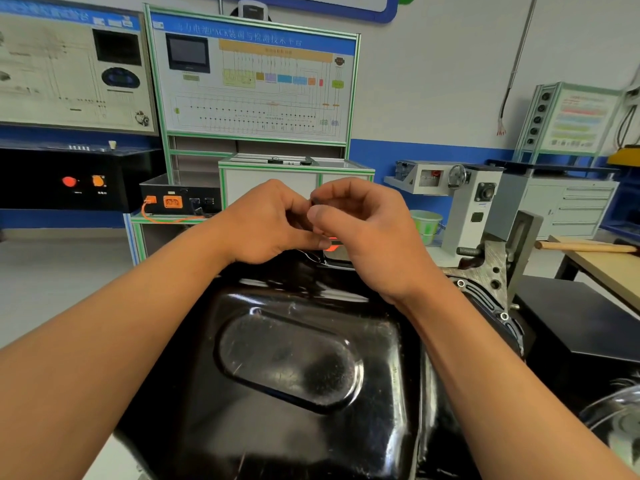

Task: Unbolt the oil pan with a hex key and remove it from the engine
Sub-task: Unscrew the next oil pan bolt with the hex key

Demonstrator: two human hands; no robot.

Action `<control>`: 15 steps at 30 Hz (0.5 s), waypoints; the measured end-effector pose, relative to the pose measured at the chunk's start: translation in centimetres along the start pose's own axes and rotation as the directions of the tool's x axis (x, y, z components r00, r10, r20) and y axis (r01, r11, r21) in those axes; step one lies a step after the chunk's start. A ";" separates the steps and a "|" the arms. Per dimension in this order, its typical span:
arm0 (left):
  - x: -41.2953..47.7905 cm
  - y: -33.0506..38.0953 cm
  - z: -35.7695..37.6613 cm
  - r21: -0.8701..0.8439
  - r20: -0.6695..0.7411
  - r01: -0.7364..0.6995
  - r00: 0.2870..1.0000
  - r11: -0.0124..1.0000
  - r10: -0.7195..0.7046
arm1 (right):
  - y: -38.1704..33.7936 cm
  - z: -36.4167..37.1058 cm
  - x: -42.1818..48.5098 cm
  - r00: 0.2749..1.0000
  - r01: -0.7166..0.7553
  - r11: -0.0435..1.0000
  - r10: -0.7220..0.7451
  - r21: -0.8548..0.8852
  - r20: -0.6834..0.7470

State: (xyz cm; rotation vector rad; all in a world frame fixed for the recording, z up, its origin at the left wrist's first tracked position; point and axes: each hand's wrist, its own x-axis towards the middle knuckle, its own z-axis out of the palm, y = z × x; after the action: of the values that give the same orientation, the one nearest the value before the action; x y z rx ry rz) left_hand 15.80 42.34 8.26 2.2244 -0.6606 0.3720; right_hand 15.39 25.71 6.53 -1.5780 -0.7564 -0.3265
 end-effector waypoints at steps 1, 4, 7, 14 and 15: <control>0.0 0.0 0.0 -0.004 0.001 0.002 1.000 1.000 -0.002 | 0.0 0.0 0.0 1.000 -0.005 1.000 0.005 0.013 -0.003; 0.1 -0.1 0.0 -0.009 0.007 0.018 1.000 1.000 -0.018 | -0.1 0.1 0.0 0.999 -0.041 0.998 0.041 0.052 -0.001; 0.1 -0.3 0.1 -0.007 0.010 0.028 1.000 1.000 -0.028 | -0.4 0.2 0.1 0.997 -0.075 0.990 0.072 0.118 0.032; -0.1 0.4 0.3 -0.016 0.073 -0.006 0.997 1.000 0.007 | -0.7 0.2 0.4 0.986 -0.163 0.963 0.154 0.215 0.056; 0.0 0.4 0.2 -0.018 0.070 -0.007 0.998 1.000 0.008 | -0.6 0.2 0.4 0.986 -0.163 0.961 0.156 0.223 0.051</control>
State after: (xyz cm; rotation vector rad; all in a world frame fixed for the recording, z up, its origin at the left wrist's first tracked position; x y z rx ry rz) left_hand 15.57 41.94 8.32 2.2274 -0.7071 0.2919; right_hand 15.27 26.00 7.23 -1.4199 -0.6615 -0.0921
